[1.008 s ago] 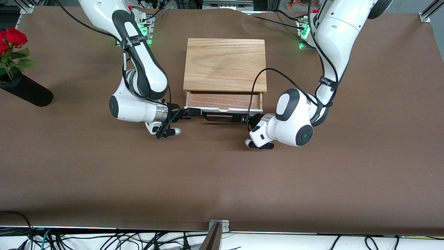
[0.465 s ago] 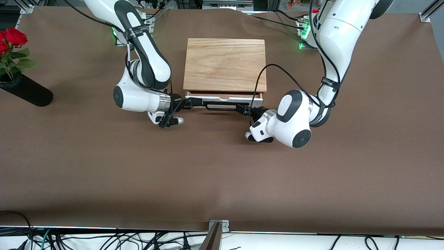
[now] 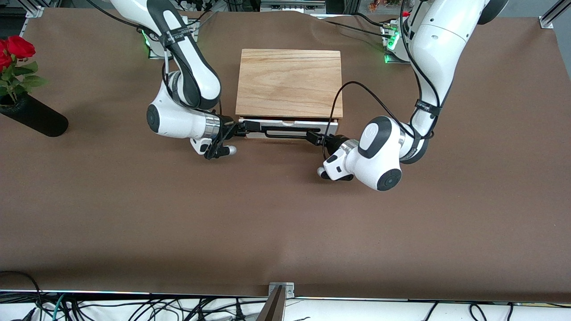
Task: Close drawer with both arms simultaneously
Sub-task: 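Push the drawer front into the cabinet with both grippers together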
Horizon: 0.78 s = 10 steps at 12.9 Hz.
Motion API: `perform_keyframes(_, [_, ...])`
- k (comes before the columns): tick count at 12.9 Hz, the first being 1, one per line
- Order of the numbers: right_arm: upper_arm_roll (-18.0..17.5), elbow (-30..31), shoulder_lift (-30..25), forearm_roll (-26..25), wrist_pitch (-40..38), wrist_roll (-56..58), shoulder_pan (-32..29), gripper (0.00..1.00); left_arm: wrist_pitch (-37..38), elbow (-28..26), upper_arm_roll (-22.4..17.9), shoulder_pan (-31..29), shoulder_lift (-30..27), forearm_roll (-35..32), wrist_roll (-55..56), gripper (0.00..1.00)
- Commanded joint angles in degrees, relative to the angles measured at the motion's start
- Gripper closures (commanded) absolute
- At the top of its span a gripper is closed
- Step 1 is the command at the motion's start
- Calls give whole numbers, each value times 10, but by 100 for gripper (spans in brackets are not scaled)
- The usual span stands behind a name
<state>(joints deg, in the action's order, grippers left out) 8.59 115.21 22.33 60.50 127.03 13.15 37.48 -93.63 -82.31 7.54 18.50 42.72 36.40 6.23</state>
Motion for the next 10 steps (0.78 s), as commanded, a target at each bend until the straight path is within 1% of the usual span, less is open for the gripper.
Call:
perform_keyframes(1, [-14, 81, -47, -5, -20, 6, 7, 0, 20, -34, -3, -2, -24, 13, 1, 0])
perform_keyframes(6, [-23, 87, -52, -5, -15, 6, 7, 0, 35, -34, -3, -3, -26, 13, 2, 0])
perform_keyframes(8, [-19, 78, -52, -6, -16, 7, 6, 0, 48, -27, -7, -7, -41, 10, 3, 0])
perform_keyframes(9, [-12, 68, -50, -13, -16, 8, 3, 0, 56, -24, -7, -15, -53, 8, 3, 0])
perform_keyframes(10, [4, 53, -46, -46, -16, 7, 1, 0, 59, -24, -7, -27, -69, 4, 2, 0])
